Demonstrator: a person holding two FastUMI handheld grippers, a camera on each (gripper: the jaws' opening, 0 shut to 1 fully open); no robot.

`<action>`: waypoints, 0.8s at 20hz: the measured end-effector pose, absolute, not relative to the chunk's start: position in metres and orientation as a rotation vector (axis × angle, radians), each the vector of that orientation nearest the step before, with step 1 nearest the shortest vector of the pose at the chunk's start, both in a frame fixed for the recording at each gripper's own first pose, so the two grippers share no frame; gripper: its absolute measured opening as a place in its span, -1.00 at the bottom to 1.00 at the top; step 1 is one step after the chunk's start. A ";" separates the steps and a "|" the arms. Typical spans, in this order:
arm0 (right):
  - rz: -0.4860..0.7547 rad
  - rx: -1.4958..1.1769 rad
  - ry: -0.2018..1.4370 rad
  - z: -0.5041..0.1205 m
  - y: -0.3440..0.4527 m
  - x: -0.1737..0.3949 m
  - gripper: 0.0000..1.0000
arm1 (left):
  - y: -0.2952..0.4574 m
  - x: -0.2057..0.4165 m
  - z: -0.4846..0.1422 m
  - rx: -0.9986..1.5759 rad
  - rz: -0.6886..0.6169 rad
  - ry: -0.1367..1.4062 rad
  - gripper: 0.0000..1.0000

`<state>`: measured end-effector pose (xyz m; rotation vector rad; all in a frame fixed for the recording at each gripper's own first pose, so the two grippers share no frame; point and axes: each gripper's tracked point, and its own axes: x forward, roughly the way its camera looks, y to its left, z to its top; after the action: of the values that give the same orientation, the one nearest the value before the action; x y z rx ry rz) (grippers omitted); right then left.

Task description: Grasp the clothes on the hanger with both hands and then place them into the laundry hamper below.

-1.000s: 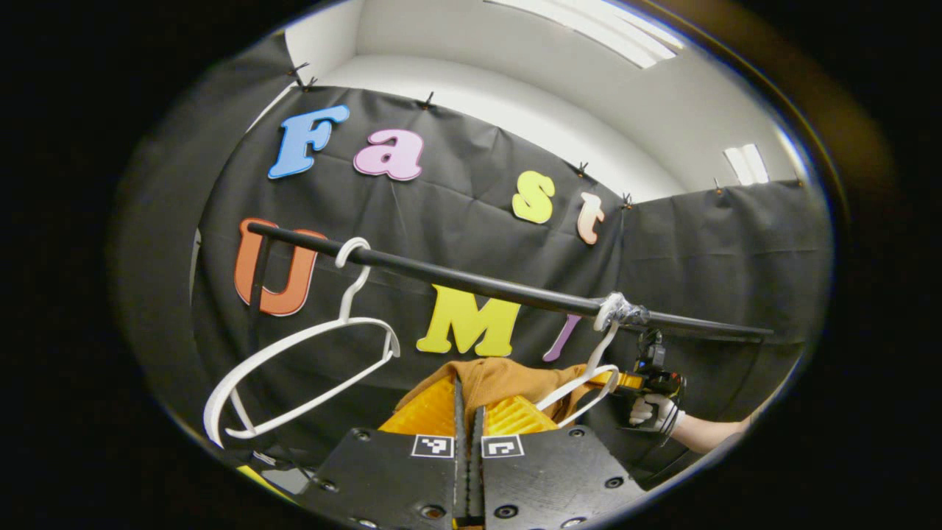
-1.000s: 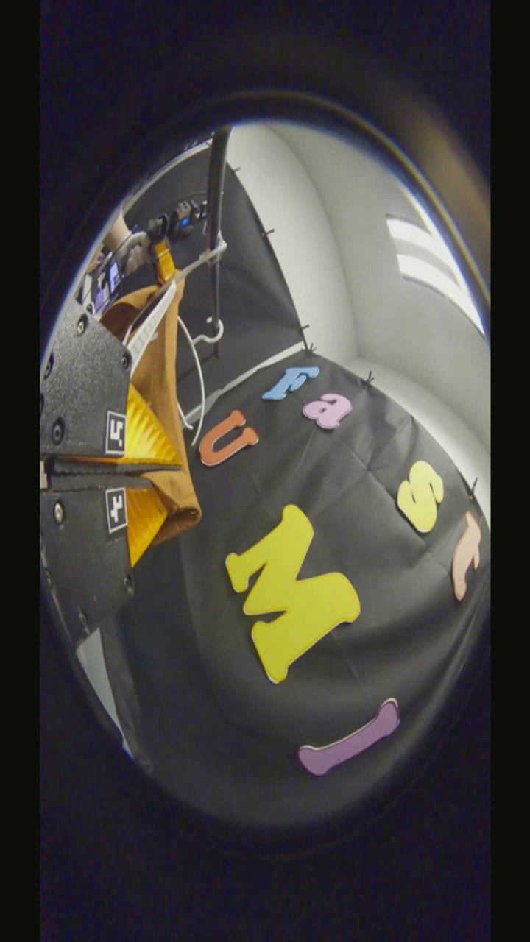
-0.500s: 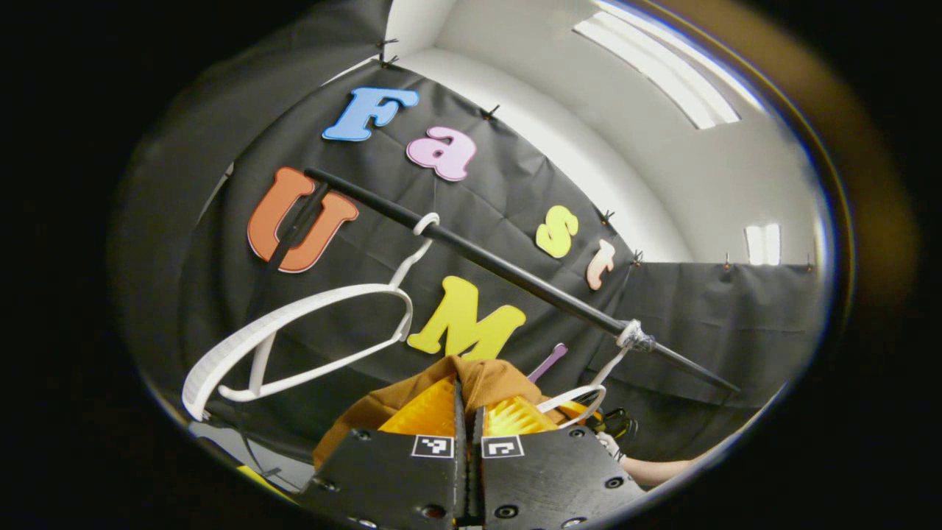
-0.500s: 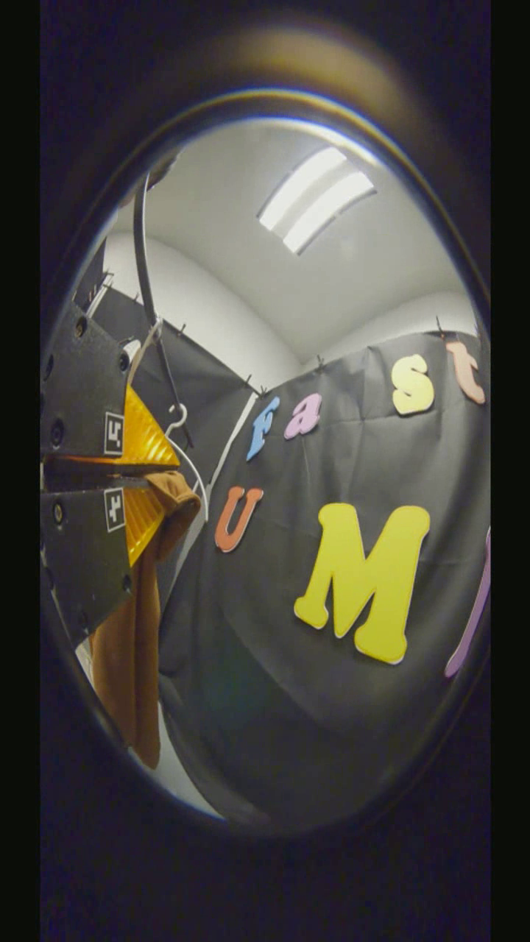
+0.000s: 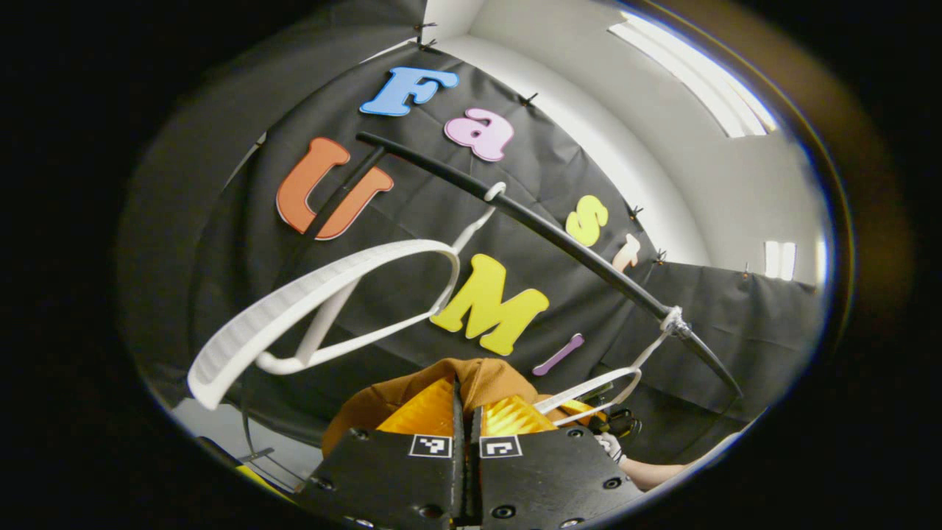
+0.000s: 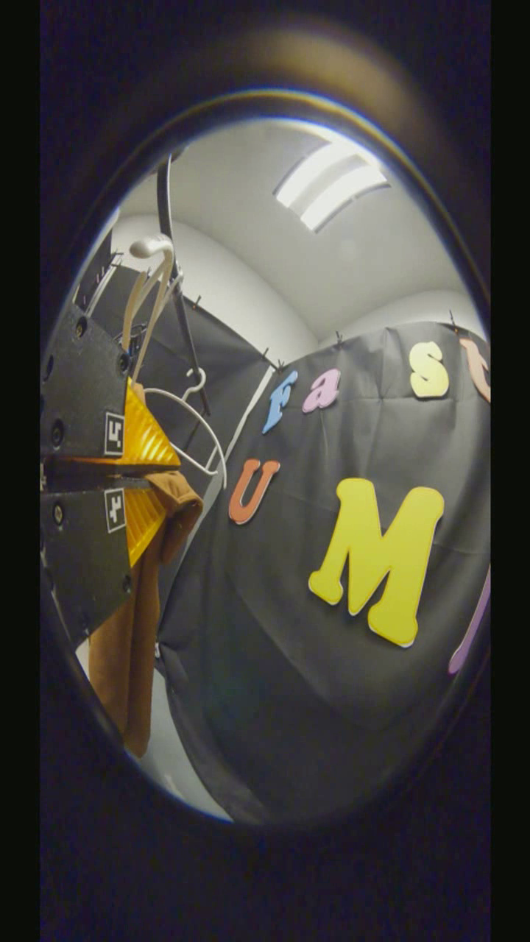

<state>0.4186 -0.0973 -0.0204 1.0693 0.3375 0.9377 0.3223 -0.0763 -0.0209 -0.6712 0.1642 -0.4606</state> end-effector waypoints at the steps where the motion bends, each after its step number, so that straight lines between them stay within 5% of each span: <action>1: 0.920 1.051 0.353 -0.031 -0.092 0.417 -0.95 | -0.072 0.324 -0.035 -0.652 -0.423 0.185 -1.00; 11: 0.813 0.978 0.450 -0.090 -0.059 0.353 -0.95 | -0.078 0.268 -0.110 -0.485 -0.263 0.324 -1.00; 16: 0.822 0.923 0.430 -0.080 -0.031 0.292 -0.95 | -0.113 0.225 -0.098 -0.433 -0.319 0.336 -1.00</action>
<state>0.2918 -0.0315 -0.0798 0.9233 0.4302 0.8216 0.2249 -0.1128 -0.0985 -0.4326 0.3356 -0.3186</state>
